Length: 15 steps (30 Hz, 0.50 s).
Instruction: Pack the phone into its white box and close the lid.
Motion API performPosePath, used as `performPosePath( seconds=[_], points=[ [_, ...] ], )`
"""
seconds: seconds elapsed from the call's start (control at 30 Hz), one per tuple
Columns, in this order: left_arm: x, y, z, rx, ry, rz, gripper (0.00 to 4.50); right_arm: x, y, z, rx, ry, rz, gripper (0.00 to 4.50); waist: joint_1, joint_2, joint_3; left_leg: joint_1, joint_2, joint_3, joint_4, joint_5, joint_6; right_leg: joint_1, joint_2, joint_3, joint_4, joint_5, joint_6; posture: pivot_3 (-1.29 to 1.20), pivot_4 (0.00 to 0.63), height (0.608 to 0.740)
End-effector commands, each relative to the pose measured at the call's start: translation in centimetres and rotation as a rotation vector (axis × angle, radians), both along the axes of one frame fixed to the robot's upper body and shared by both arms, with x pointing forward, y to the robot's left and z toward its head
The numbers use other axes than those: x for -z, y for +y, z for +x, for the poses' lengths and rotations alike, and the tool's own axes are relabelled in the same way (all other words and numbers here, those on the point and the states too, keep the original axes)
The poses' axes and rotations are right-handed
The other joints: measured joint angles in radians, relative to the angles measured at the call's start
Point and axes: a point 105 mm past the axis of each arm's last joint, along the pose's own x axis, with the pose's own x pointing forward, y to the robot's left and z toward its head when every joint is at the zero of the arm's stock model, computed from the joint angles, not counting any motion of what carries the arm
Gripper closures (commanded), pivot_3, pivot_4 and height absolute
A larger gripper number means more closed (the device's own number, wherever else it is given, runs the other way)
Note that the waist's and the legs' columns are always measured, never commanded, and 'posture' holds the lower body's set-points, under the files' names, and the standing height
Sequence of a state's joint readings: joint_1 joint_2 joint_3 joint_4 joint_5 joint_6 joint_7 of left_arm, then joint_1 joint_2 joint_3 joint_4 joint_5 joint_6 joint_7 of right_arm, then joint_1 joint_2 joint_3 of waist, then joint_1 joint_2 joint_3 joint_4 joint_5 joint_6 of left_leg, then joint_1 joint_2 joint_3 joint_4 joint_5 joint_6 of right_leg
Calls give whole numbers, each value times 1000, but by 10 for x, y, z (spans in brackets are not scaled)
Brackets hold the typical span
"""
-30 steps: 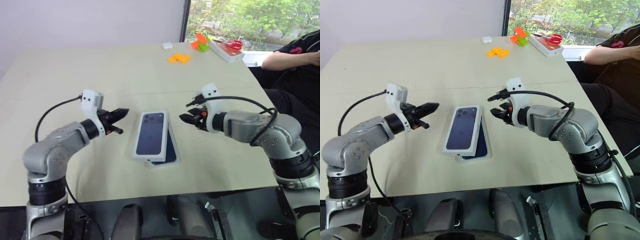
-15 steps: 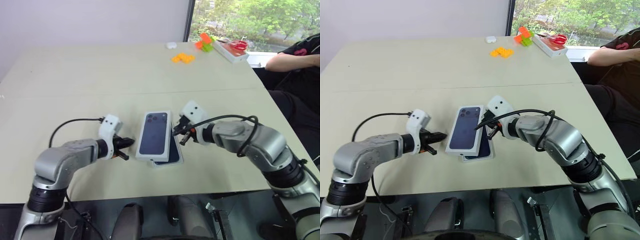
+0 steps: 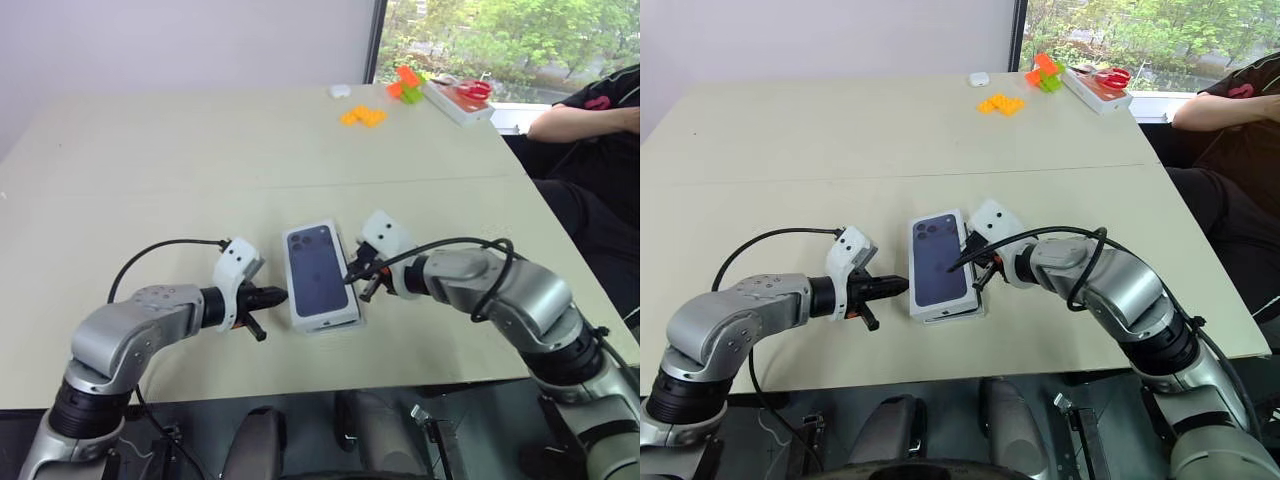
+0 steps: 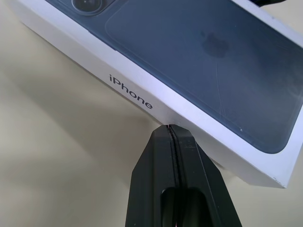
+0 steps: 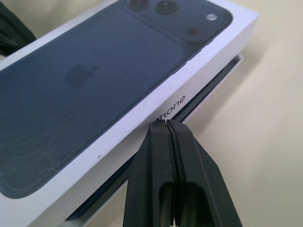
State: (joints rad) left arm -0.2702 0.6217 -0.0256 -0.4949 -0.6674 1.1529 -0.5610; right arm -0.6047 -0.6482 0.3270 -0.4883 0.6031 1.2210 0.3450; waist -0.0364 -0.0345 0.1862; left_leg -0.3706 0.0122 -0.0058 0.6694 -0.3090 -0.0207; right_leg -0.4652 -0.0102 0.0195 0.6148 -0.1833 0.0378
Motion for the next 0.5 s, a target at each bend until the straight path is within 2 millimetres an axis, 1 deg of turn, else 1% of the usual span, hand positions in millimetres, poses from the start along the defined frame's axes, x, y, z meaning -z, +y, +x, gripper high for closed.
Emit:
performPosePath(
  seconds=[0.03,0.17,0.3,0.5],
  points=[
    [-10,-11,-7,70,-36,-28,4500,-12,7,-8,-59,-34,22,4468,-1,0,0,0,0,0,0,0,0,0,0,0,0,0,0,0,150,739],
    [-11,-14,-9,89,-33,-31,4500,-11,6,-11,-66,-28,12,4468,-1,0,0,0,0,0,0,0,0,0,0,0,0,0,0,0,150,739],
    [-11,-18,-11,116,-34,-32,4500,-7,0,-8,-33,-20,1,4468,-1,0,0,0,0,0,0,0,0,0,0,0,0,0,0,0,150,739],
    [-12,-21,-11,128,-38,-26,4500,-3,-3,-9,-22,-2,-5,4468,-2,0,0,0,0,0,0,0,0,0,0,0,0,0,0,0,150,739]
  ],
)
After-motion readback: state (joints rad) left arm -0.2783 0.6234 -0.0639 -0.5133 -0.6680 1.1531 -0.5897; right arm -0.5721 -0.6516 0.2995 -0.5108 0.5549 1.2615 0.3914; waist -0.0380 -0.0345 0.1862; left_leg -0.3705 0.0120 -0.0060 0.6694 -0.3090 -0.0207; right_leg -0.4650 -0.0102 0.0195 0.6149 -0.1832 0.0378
